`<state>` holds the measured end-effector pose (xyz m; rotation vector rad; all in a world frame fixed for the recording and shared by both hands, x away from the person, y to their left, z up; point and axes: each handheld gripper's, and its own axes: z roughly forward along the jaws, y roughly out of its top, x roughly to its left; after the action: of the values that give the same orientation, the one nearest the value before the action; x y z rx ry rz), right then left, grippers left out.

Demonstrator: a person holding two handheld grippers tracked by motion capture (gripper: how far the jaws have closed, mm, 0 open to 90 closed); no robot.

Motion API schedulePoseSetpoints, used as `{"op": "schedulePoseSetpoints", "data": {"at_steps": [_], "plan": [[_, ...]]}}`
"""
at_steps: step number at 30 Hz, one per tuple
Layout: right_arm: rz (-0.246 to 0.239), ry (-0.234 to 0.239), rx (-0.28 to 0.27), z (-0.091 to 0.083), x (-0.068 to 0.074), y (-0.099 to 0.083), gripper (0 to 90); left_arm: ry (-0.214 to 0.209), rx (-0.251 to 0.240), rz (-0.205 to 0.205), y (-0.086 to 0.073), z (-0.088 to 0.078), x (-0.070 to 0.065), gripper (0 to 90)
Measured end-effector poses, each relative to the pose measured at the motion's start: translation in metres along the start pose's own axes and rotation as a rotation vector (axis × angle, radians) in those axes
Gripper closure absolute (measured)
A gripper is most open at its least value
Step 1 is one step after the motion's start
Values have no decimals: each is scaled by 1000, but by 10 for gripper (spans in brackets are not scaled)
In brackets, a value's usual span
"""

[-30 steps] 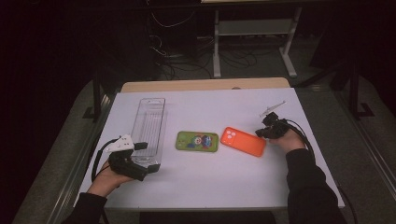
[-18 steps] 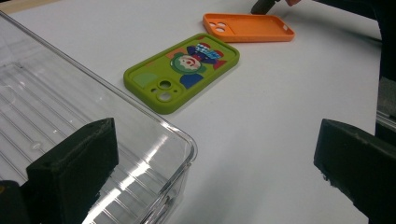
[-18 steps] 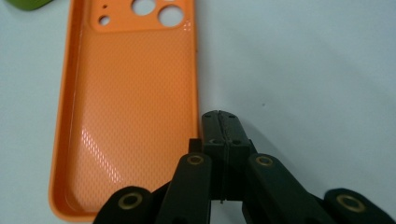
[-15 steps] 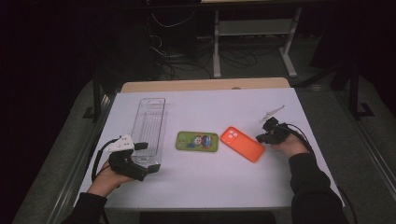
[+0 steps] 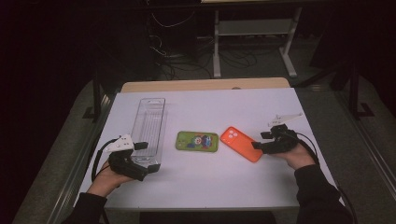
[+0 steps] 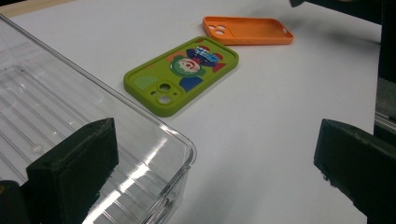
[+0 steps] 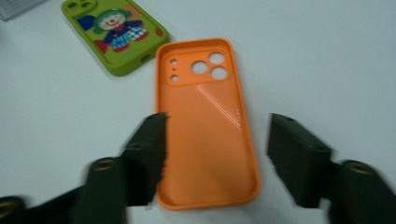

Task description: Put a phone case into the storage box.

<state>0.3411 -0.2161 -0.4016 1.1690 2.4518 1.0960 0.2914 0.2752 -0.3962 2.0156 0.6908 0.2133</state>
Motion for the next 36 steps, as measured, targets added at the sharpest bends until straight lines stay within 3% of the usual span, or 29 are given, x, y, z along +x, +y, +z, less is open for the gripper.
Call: {"op": "schedulePoseSetpoints", "data": {"at_steps": [4,5,7,9,14,16,23,28,36], "plan": [[-22,-29,-54,-1,16,-12,166,0,-15,-1,0,0,0,0],[3,-20,-51,0,21,-15,126,0,-18,-4,0,0,0,0],[-2,-35,-59,1,27,-20,97,0,-21,-7,-1,0,-1,0],[-6,-27,-74,3,33,-25,8,-1,-26,-8,-1,0,-1,0],[24,-17,-108,0,44,-36,0,0,-19,-3,-1,0,0,0],[10,-18,-109,1,45,-38,0,-3,-17,-6,-1,1,-1,0],[16,-20,-82,2,50,-49,0,-8,-16,-11,1,3,-2,0],[25,-15,-95,-1,50,-49,0,-7,-10,-4,1,3,-2,0],[0,-9,-83,-2,55,-44,0,-3,-18,-4,1,3,-2,0]]}}
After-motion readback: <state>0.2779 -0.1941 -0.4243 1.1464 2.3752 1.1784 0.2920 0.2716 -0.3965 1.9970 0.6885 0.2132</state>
